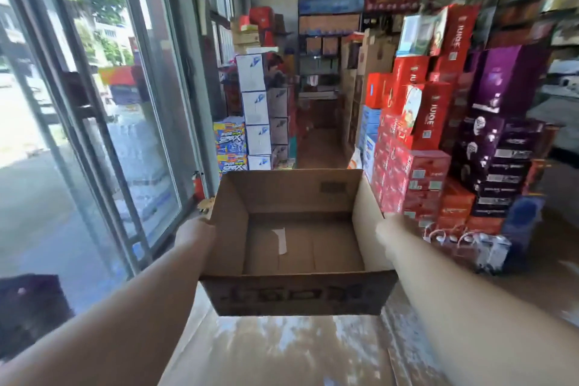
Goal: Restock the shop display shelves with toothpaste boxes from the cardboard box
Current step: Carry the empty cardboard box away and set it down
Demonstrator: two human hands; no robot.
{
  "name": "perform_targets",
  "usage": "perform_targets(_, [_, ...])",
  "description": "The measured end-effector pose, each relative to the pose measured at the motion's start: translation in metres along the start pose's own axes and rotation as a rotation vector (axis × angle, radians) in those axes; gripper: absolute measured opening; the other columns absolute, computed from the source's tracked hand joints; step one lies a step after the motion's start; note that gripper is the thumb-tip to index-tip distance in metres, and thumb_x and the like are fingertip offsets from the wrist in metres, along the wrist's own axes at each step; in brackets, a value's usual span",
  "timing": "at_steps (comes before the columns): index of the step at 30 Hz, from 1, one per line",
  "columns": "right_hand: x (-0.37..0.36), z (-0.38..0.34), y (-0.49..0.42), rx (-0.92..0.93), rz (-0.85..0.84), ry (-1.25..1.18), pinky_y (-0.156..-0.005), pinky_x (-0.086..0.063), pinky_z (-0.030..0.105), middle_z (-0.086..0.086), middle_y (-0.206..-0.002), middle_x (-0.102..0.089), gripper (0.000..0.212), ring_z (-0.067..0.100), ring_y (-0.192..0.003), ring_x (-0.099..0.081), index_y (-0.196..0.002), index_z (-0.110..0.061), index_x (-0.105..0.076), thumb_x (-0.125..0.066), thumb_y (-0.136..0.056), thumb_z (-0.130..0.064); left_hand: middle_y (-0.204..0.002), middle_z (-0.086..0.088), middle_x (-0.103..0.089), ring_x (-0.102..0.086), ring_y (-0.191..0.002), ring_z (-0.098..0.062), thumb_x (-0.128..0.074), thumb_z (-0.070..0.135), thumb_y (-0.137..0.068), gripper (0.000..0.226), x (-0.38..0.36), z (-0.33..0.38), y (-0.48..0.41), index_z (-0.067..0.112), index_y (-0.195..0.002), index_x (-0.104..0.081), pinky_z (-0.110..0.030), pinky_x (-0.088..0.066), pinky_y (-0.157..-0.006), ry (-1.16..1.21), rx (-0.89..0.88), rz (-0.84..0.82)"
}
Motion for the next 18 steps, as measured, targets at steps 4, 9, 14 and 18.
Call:
perform_targets(4, [-0.050,-0.081,-0.091,0.069,-0.025,0.022,-0.096,-0.048,0.035,0.014,-0.143,-0.045,0.046,0.034,-0.123,-0.052,-0.143,-0.011,-0.042,-0.041,-0.097,-0.010,-0.114,-0.018,-0.068,-0.064,-0.107,-0.034,-0.054,0.019,-0.084,0.033,-0.011,0.027,-0.094,0.010,-0.113,-0.068,-0.040,-0.051,-0.095,0.046,0.075,0.037])
perform_targets(9, [-0.136,-0.149,-0.200,0.095,-0.060,0.010,-0.075,-0.046,0.028,0.011,-0.141,-0.047,0.047,0.034,-0.113,-0.057,-0.141,-0.017,-0.046,-0.041,-0.095,-0.008,-0.103,-0.016,-0.071,-0.067,-0.097,-0.033,-0.054,0.017,-0.081,0.026,-0.032,0.039,-0.233,0.014,-0.100,-0.072,-0.040,-0.055,-0.090,0.073,0.116,0.084])
perform_targets(14, [-0.221,-0.216,-0.320,0.070,-0.050,0.006,-0.090,-0.049,0.033,0.012,-0.143,-0.047,0.046,0.034,-0.119,-0.054,-0.140,-0.014,-0.048,-0.041,-0.095,-0.006,-0.106,-0.015,-0.070,-0.067,-0.098,-0.031,-0.055,0.016,-0.085,0.026,-0.076,0.062,-0.387,0.010,-0.106,-0.071,-0.039,-0.055,-0.090,0.054,0.103,0.056])
perform_targets(18, [-0.270,-0.270,-0.403,0.024,-0.030,-0.022,-0.088,-0.050,0.036,0.014,-0.140,-0.050,0.045,0.036,-0.117,-0.056,-0.136,-0.012,-0.052,-0.040,-0.094,-0.004,-0.115,-0.014,-0.068,-0.064,-0.105,-0.030,-0.054,0.018,-0.089,0.030,-0.100,0.089,-0.506,0.012,-0.116,-0.067,-0.035,-0.052,-0.093,-0.032,0.120,0.021])
Point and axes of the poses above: each hand's wrist, its own y-axis away from the middle knuckle, its own x-axis out of the back of the hand, z = x × y, the point moved 10 cm from there along -y, towards the middle knuckle
